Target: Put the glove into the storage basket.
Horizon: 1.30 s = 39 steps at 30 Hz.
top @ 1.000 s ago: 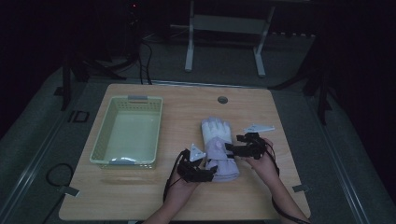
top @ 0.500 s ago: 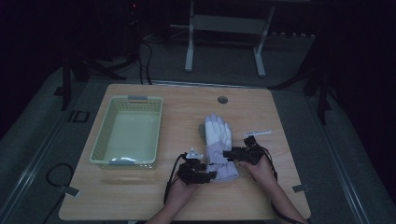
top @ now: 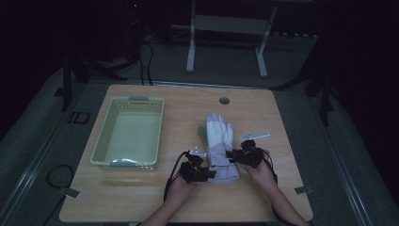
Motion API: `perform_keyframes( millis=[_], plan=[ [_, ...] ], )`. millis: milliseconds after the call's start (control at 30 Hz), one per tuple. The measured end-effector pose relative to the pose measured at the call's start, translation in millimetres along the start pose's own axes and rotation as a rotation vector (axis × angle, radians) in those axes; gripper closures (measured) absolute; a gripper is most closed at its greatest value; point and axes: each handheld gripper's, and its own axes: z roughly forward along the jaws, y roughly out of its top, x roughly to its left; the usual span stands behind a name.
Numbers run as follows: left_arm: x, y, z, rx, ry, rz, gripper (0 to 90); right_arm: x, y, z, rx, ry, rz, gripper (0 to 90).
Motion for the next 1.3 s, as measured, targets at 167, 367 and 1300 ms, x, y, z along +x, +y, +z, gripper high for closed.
perform_keyframes(
  millis=[167, 367, 1300],
  plan=[
    [-3.8, 12.7, -16.3, 0.010, 0.000, 0.043, 74.7, 11.8, 12.7, -8.3, -0.015, -0.038, -0.039, 79.1],
    [-5.8, 21.5, -30.1, 0.023, 0.006, 0.082, 75.0, 20.4, 24.5, -14.5, -0.024, -0.046, -0.064, 79.1],
    [30.7, 57.6, -133.2, 0.021, 0.117, 0.146, 75.1, 82.0, 120.4, -3.2, -0.109, -0.062, -0.118, 79.3]
  ],
)
